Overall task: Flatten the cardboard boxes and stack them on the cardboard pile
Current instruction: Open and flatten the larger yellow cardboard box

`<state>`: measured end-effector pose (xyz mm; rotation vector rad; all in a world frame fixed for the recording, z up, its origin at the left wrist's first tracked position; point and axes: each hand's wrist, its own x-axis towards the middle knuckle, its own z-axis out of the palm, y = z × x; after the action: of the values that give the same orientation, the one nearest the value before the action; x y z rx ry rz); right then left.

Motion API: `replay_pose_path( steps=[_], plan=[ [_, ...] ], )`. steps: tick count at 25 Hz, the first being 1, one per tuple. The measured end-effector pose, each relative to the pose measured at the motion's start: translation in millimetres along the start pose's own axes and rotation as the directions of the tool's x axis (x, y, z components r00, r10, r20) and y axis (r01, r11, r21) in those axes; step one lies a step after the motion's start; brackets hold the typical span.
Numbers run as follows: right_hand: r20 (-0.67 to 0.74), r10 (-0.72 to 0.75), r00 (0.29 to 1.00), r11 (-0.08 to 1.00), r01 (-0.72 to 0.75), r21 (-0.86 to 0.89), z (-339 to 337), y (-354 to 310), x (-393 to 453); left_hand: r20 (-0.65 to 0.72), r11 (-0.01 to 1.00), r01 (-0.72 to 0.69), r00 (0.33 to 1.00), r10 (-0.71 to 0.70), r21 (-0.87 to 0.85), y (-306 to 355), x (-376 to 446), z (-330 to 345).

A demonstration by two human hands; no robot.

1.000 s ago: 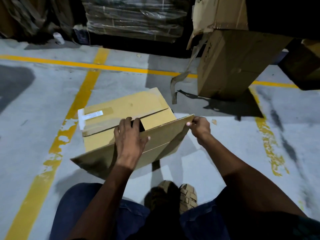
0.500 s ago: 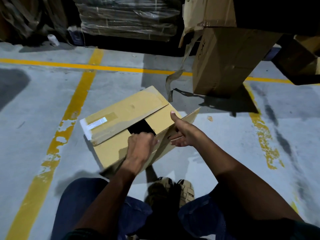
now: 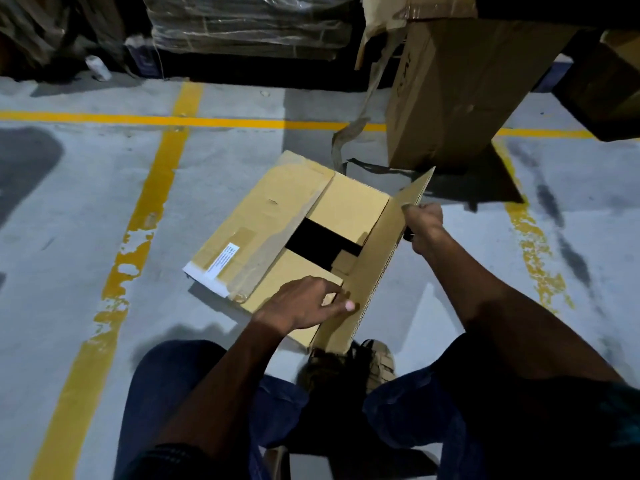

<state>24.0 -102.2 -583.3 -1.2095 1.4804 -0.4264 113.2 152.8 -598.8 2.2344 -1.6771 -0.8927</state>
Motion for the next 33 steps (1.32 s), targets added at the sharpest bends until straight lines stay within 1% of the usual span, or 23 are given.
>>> replay_pose_path(
  steps=[3, 5, 7, 8, 9, 10, 11, 12, 13, 14, 15, 17, 18, 20, 23, 25, 27, 31, 33],
  plan=[
    [0.036, 0.102, 0.994, 0.995, -0.103, 0.009, 1, 14, 0, 0.13, 1.0, 0.006, 0.991, -0.007, 0.012, 6, 12, 14],
    [0.054, 0.145, 0.988, 0.989, -0.147, 0.031, -2, 25, -1, 0.171, 0.996, 0.079, 0.983, -0.072, -0.034, 13, 16, 23],
    [-0.008, 0.154, 0.988, 0.988, -0.154, 0.013, -9, 34, -1, 0.2, 0.98, 0.175, 0.968, -0.154, -0.093, 17, 23, 31],
    [-0.069, 0.132, 0.989, 0.987, -0.138, -0.082, -14, 39, -2, 0.209, 0.973, 0.209, 0.96, -0.185, -0.096, 20, 26, 34],
    [-0.131, 0.066, 0.989, 0.956, -0.1, -0.277, -19, 45, -3, 0.214, 0.972, 0.227, 0.954, -0.209, -0.063, 23, 30, 38],
    [-0.182, -0.036, 0.983, 0.857, -0.063, -0.511, -24, 51, -7, 0.209, 0.974, 0.227, 0.952, -0.225, 0.01, 27, 34, 43],
    [-0.197, -0.16, 0.967, 0.709, -0.026, -0.704, -28, 58, -12, 0.189, 0.969, 0.219, 0.953, -0.237, 0.113, 30, 38, 49],
    [-0.174, -0.27, 0.947, 0.559, 0.007, -0.829, -31, 66, -18, 0.165, 0.951, 0.218, 0.953, -0.256, 0.219, 31, 42, 54],
    [-0.13, -0.345, 0.93, 0.443, 0.039, -0.896, -33, 74, -21, 0.149, 0.924, 0.233, 0.946, -0.287, 0.302, 31, 46, 58],
    [-0.084, -0.362, 0.928, 0.369, 0.06, -0.928, -33, 82, -24, 0.14, 0.895, 0.264, 0.933, -0.331, 0.359, 30, 48, 62],
    [-0.038, -0.331, 0.943, 0.317, 0.073, -0.946, -32, 91, -25, 0.138, 0.87, 0.297, 0.917, -0.375, 0.393, 27, 50, 65],
    [0.042, -0.176, 0.983, 0.255, 0.087, -0.963, -27, 107, -25, 0.144, 0.838, 0.329, 0.893, -0.426, 0.436, 23, 52, 72],
    [0.066, -0.096, 0.993, 0.261, 0.09, -0.961, -24, 114, -27, 0.137, 0.826, 0.319, 0.896, -0.423, 0.465, 22, 51, 76],
    [0.116, 0.045, 0.992, 0.32, 0.096, -0.943, -17, 123, -23, 0.096, 0.795, 0.272, 0.92, -0.38, 0.543, 24, 52, 84],
    [0.208, 0.159, 0.965, 0.369, 0.138, -0.919, -2, 130, -4, 0.036, 0.778, 0.239, 0.948, -0.318, 0.581, 17, 55, 99],
    [0.235, 0.185, 0.954, 0.476, 0.122, -0.871, 9, 135, 9, 0.047, 0.787, 0.202, 0.959, -0.281, 0.583, 10, 56, 105],
    [0.23, 0.203, 0.952, 0.568, 0.077, -0.819, 17, 138, 15, 0.068, 0.798, 0.171, 0.964, -0.256, 0.578, 3, 57, 109],
    [0.214, 0.288, 0.934, 0.675, -0.04, -0.736, 39, 153, 26, 0.127, 0.853, 0.178, 0.954, -0.272, 0.491, -4, 63, 113],
    [0.197, 0.266, 0.944, 0.733, -0.065, -0.678, 46, 153, 24, 0.157, 0.867, 0.18, 0.947, -0.281, 0.465, -7, 66, 114]
  ],
)
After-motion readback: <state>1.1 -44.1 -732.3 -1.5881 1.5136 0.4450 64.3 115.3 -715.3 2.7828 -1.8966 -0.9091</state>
